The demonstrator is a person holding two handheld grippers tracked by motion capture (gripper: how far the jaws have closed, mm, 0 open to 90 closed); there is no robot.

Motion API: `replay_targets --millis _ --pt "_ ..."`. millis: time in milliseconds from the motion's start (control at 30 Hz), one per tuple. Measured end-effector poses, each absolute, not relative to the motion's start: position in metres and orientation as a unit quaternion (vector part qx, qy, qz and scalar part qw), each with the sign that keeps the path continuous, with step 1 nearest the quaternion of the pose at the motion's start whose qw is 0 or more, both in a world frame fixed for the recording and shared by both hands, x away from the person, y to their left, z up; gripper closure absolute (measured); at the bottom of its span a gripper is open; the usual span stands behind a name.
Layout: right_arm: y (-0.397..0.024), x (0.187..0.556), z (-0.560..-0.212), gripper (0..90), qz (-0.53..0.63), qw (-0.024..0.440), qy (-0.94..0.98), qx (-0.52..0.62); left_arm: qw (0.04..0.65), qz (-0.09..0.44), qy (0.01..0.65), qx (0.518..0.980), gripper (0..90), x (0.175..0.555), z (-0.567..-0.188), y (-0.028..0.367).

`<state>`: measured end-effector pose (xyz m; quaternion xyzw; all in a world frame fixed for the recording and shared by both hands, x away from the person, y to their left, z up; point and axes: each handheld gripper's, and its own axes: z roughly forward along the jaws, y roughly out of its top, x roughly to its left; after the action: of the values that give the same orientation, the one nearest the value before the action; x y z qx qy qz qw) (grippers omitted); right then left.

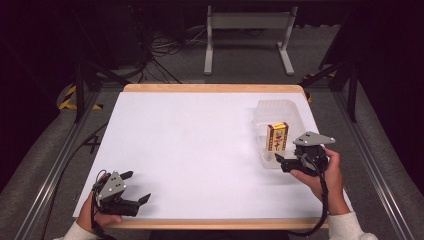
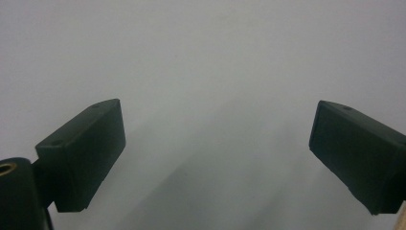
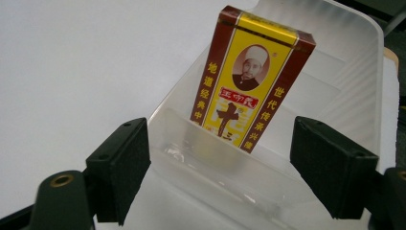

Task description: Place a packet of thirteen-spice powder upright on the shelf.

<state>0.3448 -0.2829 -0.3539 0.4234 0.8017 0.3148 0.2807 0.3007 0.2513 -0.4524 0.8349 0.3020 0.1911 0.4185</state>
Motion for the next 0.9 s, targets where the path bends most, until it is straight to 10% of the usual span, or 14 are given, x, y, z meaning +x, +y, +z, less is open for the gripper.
replay_targets --millis 900 --pt "-0.301 0.301 -0.369 21.5 0.303 0.282 0.826 0.383 0.419 0.19 0.303 0.835 5.9 0.301 -0.452 0.251"
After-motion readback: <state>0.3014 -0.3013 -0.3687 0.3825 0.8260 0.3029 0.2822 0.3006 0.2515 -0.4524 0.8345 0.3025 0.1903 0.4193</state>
